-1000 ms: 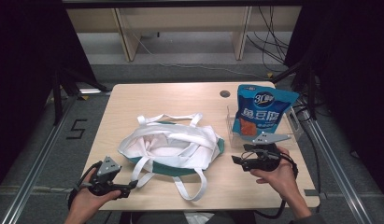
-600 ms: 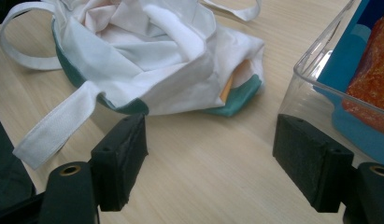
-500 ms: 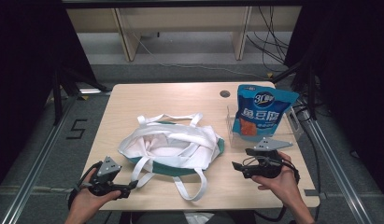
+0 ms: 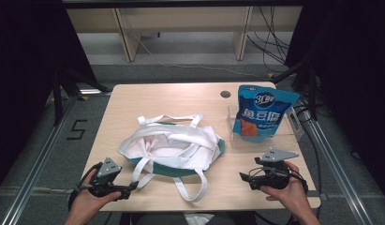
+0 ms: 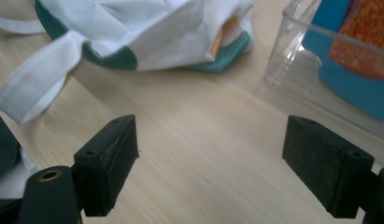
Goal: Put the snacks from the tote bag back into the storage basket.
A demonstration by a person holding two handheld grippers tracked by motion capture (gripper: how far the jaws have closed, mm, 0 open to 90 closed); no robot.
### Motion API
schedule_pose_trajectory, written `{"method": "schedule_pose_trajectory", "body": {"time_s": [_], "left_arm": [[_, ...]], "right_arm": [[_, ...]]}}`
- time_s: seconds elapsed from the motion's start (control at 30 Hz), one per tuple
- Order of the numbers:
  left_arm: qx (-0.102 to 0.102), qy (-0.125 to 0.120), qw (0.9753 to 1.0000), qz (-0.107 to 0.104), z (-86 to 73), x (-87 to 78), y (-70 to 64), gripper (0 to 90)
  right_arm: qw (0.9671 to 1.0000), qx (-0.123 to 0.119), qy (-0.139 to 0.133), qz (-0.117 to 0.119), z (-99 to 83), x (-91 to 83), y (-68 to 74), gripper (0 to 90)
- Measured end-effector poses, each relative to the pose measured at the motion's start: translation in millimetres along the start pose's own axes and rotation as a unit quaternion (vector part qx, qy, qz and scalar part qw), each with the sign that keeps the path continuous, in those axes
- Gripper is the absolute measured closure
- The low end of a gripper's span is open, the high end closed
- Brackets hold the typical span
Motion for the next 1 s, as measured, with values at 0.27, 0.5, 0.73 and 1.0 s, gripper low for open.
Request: {"method": "schedule_pose_trajectory", "body": {"time_s": [0.27, 0.5, 0.73, 1.0], "left_arm": [[0.000, -0.006, 1.0000, 0.003, -0.3, 0.9, 0.3, 17.1], [-0.015, -0.016, 0.9997, 0.006, -1.0, 3.6, 0.7, 16.7], [-0.001, -0.008, 0.9999, 0.007, -0.8, 4.5, 1.4, 16.7], [-0.003, -0.009, 0.9999, 0.004, -0.1, 3.7, 0.7, 16.5]], "right_arm": [[0.9998, 0.007, -0.002, -0.018, -16.0, -6.3, -2.8, 18.2], [0.9993, -0.029, 0.001, -0.022, -23.9, -7.1, -0.2, 20.1], [0.9992, -0.025, 0.008, -0.030, -30.1, -7.7, 0.2, 20.0], [0.9988, -0.036, 0.010, -0.031, -30.3, -6.1, -1.4, 20.0]]}}
Point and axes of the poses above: each handheld gripper's, and its own axes: x roughly forward along the jaws, z roughly out of its top, y roughly to its left, the point moved 2 cm from there along x, roughly forward along the jaws, and after that the axes turned 15 degrees about -z, right-handed, at the moved point
